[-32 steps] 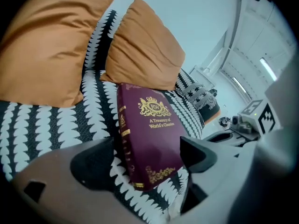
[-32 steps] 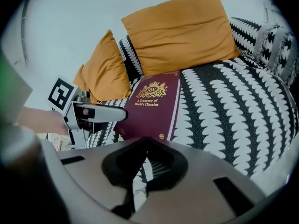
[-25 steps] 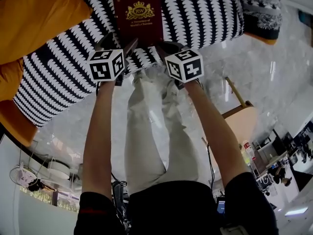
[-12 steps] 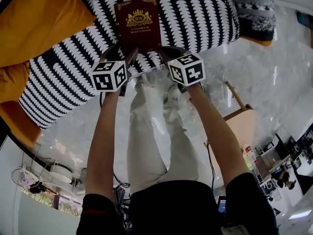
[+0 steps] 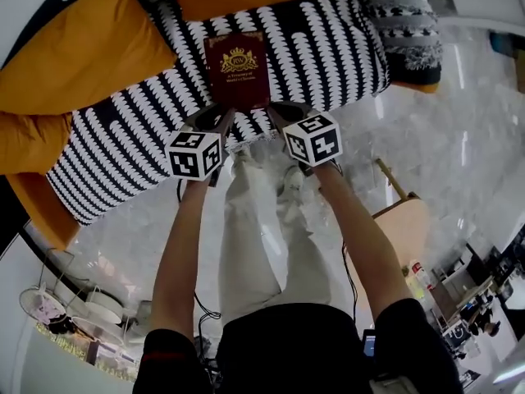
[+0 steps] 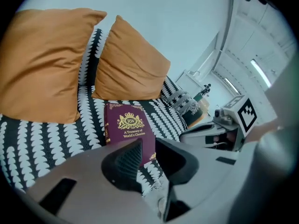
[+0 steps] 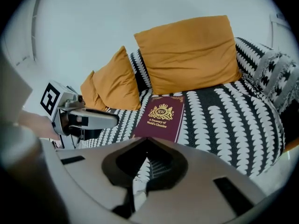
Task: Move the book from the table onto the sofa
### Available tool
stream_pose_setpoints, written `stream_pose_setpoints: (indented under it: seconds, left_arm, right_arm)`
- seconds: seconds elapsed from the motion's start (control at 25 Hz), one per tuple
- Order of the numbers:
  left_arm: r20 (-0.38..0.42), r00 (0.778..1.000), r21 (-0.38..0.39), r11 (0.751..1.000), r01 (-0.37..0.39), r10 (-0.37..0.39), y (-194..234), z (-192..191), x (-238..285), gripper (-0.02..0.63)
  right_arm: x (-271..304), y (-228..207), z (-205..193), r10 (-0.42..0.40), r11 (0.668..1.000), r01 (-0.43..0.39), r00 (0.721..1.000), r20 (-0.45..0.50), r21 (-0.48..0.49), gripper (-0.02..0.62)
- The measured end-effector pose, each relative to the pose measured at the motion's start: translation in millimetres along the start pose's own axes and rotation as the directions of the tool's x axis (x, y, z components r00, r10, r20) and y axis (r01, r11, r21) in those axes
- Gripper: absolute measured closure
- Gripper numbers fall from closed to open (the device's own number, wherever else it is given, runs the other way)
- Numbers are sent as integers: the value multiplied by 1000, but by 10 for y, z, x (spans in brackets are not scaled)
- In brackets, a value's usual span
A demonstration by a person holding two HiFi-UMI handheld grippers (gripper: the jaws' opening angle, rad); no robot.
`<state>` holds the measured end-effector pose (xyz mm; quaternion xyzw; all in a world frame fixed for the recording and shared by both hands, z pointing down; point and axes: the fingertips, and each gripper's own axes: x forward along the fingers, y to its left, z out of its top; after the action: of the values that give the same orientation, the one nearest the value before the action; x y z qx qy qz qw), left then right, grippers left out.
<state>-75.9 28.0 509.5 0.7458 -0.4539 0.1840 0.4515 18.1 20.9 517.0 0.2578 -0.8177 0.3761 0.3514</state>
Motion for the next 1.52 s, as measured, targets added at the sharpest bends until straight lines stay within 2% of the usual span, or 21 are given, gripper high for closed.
stream_pose_setpoints:
  seconds: [0.16, 0.4, 0.6, 0.76, 0.92, 1.24, 1.4, 1.52]
  left_arm:
    - [51, 999, 12, 1000, -13, 12, -153, 185, -139, 538]
    - [104, 995, 17, 1000, -12, 10, -470, 383, -551, 570]
    - [134, 991, 33, 999, -4, 0, -750, 511, -796, 589]
    - [165, 986, 43, 999, -1, -6, -990, 578, -992, 589]
    - [217, 976, 58, 998, 7, -20, -1233, 773, -1190, 589]
    - [317, 948, 199, 979, -44, -22, -1804, 1304, -1619, 589]
    - [351, 936, 217, 974, -60, -21, -2062, 1430, -1820, 589]
    - [403, 915, 217, 973, -72, -22, -2273, 1540, -2040, 589]
  right_arm:
    - [-221, 48, 195, 0, 999, 1, 1000, 26, -38, 578]
    - [-624, 447, 317, 36, 995, -33, 999, 36, -95, 578]
    - [-909, 650, 375, 46, 985, -40, 998, 33, -167, 578]
    - [-1163, 717, 466, 49, 981, -35, 996, 72, -191, 578]
    - [-1467, 809, 651, 56, 974, -27, 990, 127, -223, 578]
    - [-2111, 1131, 1137, 116, 936, -28, 965, 234, -351, 578]
    - [-2433, 1277, 1251, 136, 922, -22, 953, 271, -386, 578]
    - [-2676, 1402, 1324, 158, 911, -22, 941, 299, -412, 578]
